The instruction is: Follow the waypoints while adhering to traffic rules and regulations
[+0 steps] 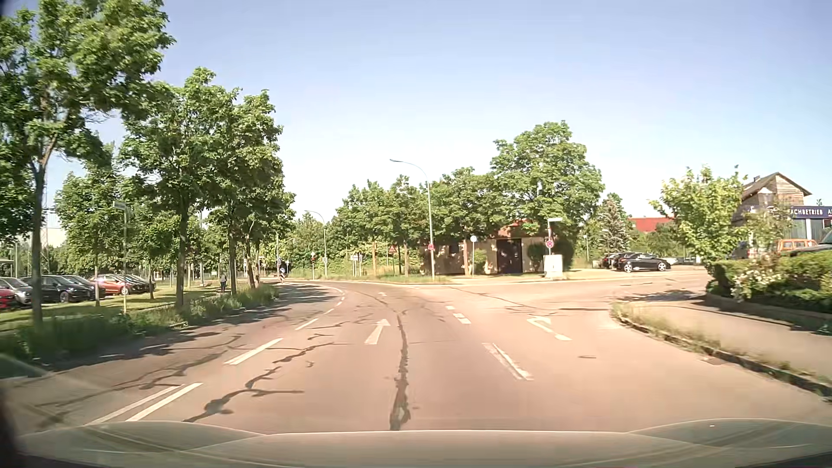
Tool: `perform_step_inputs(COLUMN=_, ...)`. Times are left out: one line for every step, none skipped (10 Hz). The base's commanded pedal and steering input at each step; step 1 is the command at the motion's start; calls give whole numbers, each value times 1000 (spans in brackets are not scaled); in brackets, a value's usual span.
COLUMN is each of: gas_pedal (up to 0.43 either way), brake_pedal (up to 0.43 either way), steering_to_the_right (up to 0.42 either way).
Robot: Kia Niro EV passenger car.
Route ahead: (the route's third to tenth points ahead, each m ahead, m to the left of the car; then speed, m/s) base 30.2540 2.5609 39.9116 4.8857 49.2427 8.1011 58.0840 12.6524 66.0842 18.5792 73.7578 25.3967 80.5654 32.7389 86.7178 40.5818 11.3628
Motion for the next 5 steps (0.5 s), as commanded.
perform_step_inputs(gas_pedal=0, brake_pedal=0, steering_to_the_right=-33)
perform_step_inputs(gas_pedal=0, brake_pedal=0, steering_to_the_right=-34)
perform_step_inputs(gas_pedal=0, brake_pedal=0, steering_to_the_right=-33)
perform_step_inputs(gas_pedal=0, brake_pedal=0, steering_to_the_right=-33)
perform_step_inputs(gas_pedal=0, brake_pedal=0, steering_to_the_right=-33)
